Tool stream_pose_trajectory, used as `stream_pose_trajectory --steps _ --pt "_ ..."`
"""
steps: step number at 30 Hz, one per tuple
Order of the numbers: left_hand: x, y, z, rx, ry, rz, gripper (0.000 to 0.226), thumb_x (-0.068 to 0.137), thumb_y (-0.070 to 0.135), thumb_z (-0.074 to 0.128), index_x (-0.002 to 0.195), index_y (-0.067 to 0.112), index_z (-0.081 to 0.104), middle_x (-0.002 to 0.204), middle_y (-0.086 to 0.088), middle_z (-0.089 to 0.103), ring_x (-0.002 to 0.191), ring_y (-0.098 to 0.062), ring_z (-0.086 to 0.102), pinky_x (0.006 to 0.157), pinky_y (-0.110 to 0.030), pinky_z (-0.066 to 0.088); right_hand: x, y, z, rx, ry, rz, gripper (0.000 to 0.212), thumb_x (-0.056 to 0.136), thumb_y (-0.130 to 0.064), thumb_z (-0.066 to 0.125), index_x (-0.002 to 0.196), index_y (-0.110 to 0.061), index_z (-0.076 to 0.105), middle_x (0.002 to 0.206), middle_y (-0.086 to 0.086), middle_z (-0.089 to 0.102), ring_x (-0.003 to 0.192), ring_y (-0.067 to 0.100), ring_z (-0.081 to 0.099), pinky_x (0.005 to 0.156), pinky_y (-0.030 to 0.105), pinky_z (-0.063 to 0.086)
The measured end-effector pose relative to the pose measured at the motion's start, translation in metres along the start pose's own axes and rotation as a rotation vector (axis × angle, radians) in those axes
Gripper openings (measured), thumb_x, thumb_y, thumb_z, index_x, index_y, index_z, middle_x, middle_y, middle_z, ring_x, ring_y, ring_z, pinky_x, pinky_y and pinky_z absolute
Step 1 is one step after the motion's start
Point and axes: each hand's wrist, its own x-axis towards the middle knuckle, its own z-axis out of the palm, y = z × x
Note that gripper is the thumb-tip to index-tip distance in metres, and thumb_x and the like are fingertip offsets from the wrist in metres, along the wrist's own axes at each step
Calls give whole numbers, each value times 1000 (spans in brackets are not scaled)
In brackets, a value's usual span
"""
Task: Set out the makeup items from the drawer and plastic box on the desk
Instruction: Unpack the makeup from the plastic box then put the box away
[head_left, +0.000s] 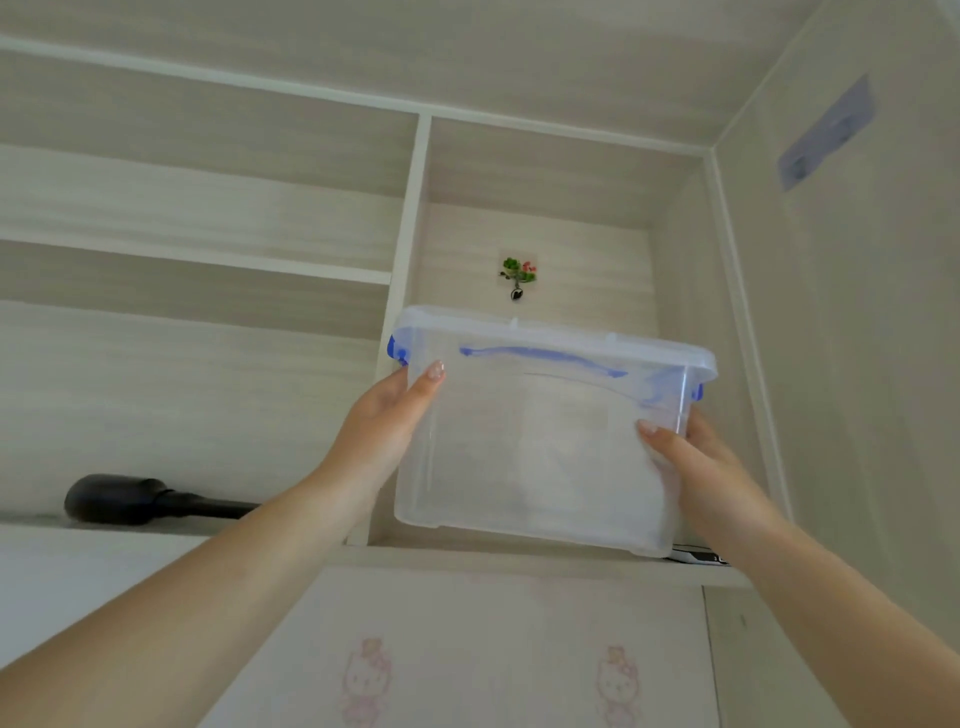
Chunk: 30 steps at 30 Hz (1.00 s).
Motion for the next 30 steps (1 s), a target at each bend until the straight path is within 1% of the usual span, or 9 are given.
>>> stream_pose_trajectory --steps 2,5,8,10,14,18,21,24,30 --pt "5 -12 3 -1 27 -22 49 78 67 56 116 38 65 113 18 69 112 -8 62 107 -40 42 9 12 1 -6 11 27 65 66 -49 73 126 -35 52 122 -8 65 115 16 61 107 47 39" --pt "12 -30 8 22 79 -23 36 87 56 54 113 33 65 110 17 70 108 -6 63 104 -37 44 19 36 1 -13 69 51 95 47 -62 81 130 -30 49 123 -5 64 112 18 63 104 48 42" --pt "19 -51 10 50 93 -54 59 75 71 54 119 33 62 119 14 66 114 -10 60 105 -40 43 27 62 -3 -46 105 93 108 40 -73 78 134 -31 44 127 -8 62 113 15 62 104 48 42" --pt "25 -70 10 49 91 -99 80 63 82 55 127 34 56 128 13 62 120 -11 57 107 -41 41 32 77 -5 -54 99 113 104 46 -73 76 135 -31 42 129 -11 60 115 12 60 105 46 41" --pt "27 -87 13 69 61 -48 46 86 54 54 129 36 54 123 16 64 115 -8 59 106 -39 42 33 84 2 -94 66 130 73 65 -61 72 128 -32 51 125 -11 62 114 9 60 101 40 44" --pt "32 -96 17 109 104 -40 43 92 45 52 133 34 51 126 14 61 116 -9 58 106 -36 43 36 97 6 -109 75 201 50 86 -50 55 133 -39 44 124 -24 55 112 1 53 101 38 41" --pt "37 -105 16 153 111 -17 44 92 46 51 134 34 50 128 14 60 118 -9 56 107 -36 41 41 105 7 -139 136 250 51 87 -52 54 133 -32 45 125 -18 55 107 -1 52 100 38 42" --pt "42 -113 17 174 128 -26 44 92 46 50 134 33 50 131 12 58 121 -12 54 107 -35 40 45 110 8 -178 176 283 58 84 -54 56 132 -25 45 129 -12 52 114 7 50 98 35 43" --pt "43 -117 18 168 149 -22 44 93 46 49 135 35 48 133 12 55 121 -12 52 101 -29 39 46 111 8 -204 169 303 55 84 -53 56 131 -25 47 124 -12 53 109 6 51 95 32 44"
